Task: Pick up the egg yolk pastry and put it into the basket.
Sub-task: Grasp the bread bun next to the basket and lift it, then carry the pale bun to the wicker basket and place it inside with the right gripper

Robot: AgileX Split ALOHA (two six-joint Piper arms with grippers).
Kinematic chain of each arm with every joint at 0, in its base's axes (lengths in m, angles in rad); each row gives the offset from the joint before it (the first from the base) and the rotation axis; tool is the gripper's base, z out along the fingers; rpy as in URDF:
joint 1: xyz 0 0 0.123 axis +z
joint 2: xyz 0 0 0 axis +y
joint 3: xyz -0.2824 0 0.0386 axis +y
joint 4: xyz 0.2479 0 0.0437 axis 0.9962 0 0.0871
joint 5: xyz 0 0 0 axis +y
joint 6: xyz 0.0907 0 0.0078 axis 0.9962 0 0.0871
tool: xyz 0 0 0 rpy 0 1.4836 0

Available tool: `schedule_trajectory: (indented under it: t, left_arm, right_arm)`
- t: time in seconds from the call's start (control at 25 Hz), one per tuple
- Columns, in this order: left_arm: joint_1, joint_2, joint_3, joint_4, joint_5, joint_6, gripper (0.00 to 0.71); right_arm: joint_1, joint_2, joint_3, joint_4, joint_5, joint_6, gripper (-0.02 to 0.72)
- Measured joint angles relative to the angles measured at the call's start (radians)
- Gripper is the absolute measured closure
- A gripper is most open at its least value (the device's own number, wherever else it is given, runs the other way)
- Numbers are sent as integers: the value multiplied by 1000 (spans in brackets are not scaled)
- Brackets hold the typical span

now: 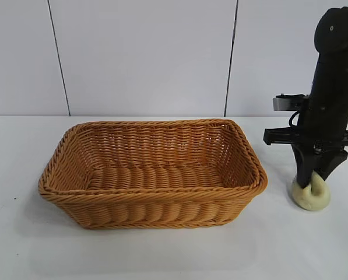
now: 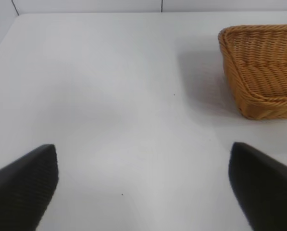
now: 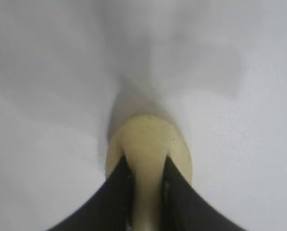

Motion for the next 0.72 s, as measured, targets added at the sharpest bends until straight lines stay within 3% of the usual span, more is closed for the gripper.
schedule_trajectory:
  t: [0.24,0.72]
  left_arm:
    - [0,0,0,1,0,0,18]
    - [0,0,0,1,0,0,18]
  right_arm:
    - [0,-46,-6,-1,33,-27,702]
    - [0,-230,-194,-1,195,-35,704]
